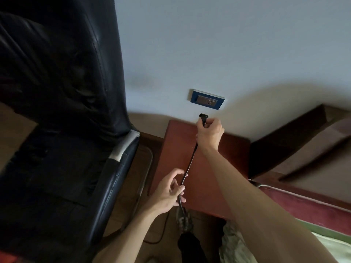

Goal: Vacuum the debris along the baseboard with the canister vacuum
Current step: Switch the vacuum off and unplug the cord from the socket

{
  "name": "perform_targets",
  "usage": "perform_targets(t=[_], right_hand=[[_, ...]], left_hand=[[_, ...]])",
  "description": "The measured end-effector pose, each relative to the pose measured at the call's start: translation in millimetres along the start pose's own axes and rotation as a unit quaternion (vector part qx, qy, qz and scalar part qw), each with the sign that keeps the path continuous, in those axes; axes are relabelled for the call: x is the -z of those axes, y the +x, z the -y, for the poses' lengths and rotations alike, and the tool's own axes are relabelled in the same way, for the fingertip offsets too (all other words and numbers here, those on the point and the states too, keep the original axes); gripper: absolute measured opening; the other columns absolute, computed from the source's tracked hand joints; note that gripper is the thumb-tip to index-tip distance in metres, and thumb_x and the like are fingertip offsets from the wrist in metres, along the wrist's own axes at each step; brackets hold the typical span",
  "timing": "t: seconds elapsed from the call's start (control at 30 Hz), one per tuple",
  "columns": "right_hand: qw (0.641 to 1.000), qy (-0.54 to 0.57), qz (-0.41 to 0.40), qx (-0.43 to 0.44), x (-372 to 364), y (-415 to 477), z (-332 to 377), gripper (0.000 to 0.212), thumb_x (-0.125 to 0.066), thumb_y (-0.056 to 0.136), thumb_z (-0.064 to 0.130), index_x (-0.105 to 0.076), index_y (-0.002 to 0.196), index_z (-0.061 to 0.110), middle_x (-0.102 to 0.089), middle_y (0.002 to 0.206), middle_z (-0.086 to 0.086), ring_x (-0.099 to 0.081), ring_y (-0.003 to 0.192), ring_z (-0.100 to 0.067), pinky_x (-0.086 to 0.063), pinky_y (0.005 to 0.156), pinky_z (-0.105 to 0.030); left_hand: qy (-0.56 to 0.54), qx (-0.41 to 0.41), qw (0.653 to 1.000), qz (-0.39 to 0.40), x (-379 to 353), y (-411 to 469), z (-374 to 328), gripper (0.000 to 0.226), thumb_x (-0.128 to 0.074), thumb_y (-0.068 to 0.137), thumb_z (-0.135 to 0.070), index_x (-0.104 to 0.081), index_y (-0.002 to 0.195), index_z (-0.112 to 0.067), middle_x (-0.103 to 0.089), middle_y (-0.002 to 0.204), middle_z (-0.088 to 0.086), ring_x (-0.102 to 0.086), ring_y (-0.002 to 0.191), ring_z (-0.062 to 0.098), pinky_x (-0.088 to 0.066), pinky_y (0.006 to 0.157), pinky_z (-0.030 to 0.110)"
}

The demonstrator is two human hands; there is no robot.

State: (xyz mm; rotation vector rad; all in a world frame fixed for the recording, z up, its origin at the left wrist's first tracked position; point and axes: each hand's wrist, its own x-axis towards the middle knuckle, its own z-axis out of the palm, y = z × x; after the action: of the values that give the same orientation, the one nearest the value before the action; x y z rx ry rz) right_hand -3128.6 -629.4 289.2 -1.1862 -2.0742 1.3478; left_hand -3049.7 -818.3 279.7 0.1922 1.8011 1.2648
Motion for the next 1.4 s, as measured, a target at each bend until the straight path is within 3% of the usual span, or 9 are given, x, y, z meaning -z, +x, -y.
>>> perform_targets(t=[0.23, 0.37, 0.47, 0.8, 0.87, 0.97, 1.2, 1.33, 1.4], right_hand=[[0.996, 0.079, 0.0, 0.034, 22, -59, 54, 0.022, -0.069, 0.09, 0.021, -0.052, 0.085, 0.008, -0.058, 0.061, -0.004, -0.055, 0.035, -0.016, -0.043, 0.038, -0.028], [0.994, 0.095, 0.004, 0.062, 42, -99, 95, 0.021, -0.069, 0.09, 0.021, -0.055, 0.087, 0.005, -0.058, 0.06, -0.002, -0.054, 0.039, -0.005, -0.043, 0.047, -0.015], [0.989, 0.124, 0.012, 0.079, 57, -133, 132, 0.021, -0.07, 0.088, 0.025, -0.052, 0.083, 0.014, -0.06, 0.066, -0.003, -0.063, 0.054, -0.024, -0.051, 0.051, -0.033], [0.969, 0.165, 0.108, 0.149, 84, -235, 263, 0.023, -0.069, 0.09, 0.026, -0.049, 0.08, 0.019, -0.058, 0.072, -0.007, -0.055, 0.048, -0.025, -0.051, 0.044, -0.034], [0.962, 0.168, 0.131, 0.171, 84, -254, 282, 0.021, -0.07, 0.089, 0.029, -0.053, 0.085, 0.016, -0.059, 0.071, -0.005, -0.06, 0.052, -0.022, -0.055, 0.05, -0.036], [0.951, 0.172, 0.17, 0.193, 82, -281, 303, 0.022, -0.069, 0.091, 0.026, -0.056, 0.094, 0.008, -0.061, 0.078, -0.011, -0.053, 0.043, -0.003, -0.045, 0.042, -0.017], [0.918, 0.197, 0.256, 0.229, 82, -353, 337, 0.02, -0.069, 0.091, 0.028, -0.055, 0.094, 0.014, -0.068, 0.081, -0.016, -0.061, 0.049, -0.017, -0.049, 0.044, -0.022], [0.891, 0.212, 0.303, 0.263, 85, -399, 349, 0.019, -0.07, 0.09, 0.028, -0.055, 0.089, 0.015, -0.068, 0.078, -0.018, -0.065, 0.054, -0.023, -0.058, 0.054, -0.038], [0.875, 0.218, 0.333, 0.276, 86, -425, 354, 0.02, -0.07, 0.091, 0.025, -0.056, 0.091, 0.01, -0.068, 0.079, -0.02, -0.063, 0.049, -0.018, -0.054, 0.048, -0.03]], left_hand=[[0.071, -0.116, 0.988, -0.07, 5, -56, 6, 0.041, -0.056, 0.098, -0.012, -0.045, 0.111, -0.05, -0.053, 0.081, 0.005, -0.073, 0.073, 0.018, -0.062, 0.068, 0.037], [0.064, -0.146, 0.983, -0.09, 12, -100, -3, 0.041, -0.055, 0.099, -0.012, -0.045, 0.112, -0.05, -0.051, 0.082, 0.005, -0.073, 0.075, 0.021, -0.061, 0.067, 0.028], [0.063, -0.163, 0.979, -0.1, 22, -138, -17, 0.043, -0.055, 0.099, -0.012, -0.044, 0.111, -0.052, -0.052, 0.081, 0.006, -0.073, 0.075, 0.022, -0.061, 0.064, 0.026], [0.046, -0.19, 0.96, -0.199, 59, -257, -65, 0.034, -0.051, 0.101, -0.012, -0.047, 0.118, -0.041, -0.054, 0.079, 0.004, -0.073, 0.075, 0.024, -0.06, 0.07, 0.052], [0.036, -0.188, 0.957, -0.218, 66, -278, -68, 0.036, -0.051, 0.101, -0.013, -0.047, 0.115, -0.045, -0.054, 0.08, 0.004, -0.073, 0.076, 0.024, -0.061, 0.072, 0.051], [0.01, -0.183, 0.95, -0.255, 74, -309, -69, 0.041, -0.05, 0.101, -0.012, -0.049, 0.107, -0.052, -0.055, 0.08, 0.003, -0.072, 0.074, 0.025, -0.061, 0.075, 0.051], [0.014, -0.176, 0.917, -0.358, 81, -391, -57, 0.038, -0.049, 0.102, -0.012, -0.047, 0.112, -0.049, -0.055, 0.083, 0.004, -0.072, 0.075, 0.024, -0.061, 0.076, 0.049], [0.028, -0.167, 0.888, -0.427, 71, -440, -48, 0.035, -0.045, 0.103, -0.013, -0.043, 0.119, -0.045, -0.055, 0.088, 0.008, -0.072, 0.079, 0.024, -0.062, 0.074, 0.041], [0.027, -0.163, 0.872, -0.461, 64, -463, -41, 0.038, -0.043, 0.104, -0.011, -0.043, 0.116, -0.047, -0.055, 0.088, 0.01, -0.071, 0.078, 0.026, -0.061, 0.07, 0.036]])
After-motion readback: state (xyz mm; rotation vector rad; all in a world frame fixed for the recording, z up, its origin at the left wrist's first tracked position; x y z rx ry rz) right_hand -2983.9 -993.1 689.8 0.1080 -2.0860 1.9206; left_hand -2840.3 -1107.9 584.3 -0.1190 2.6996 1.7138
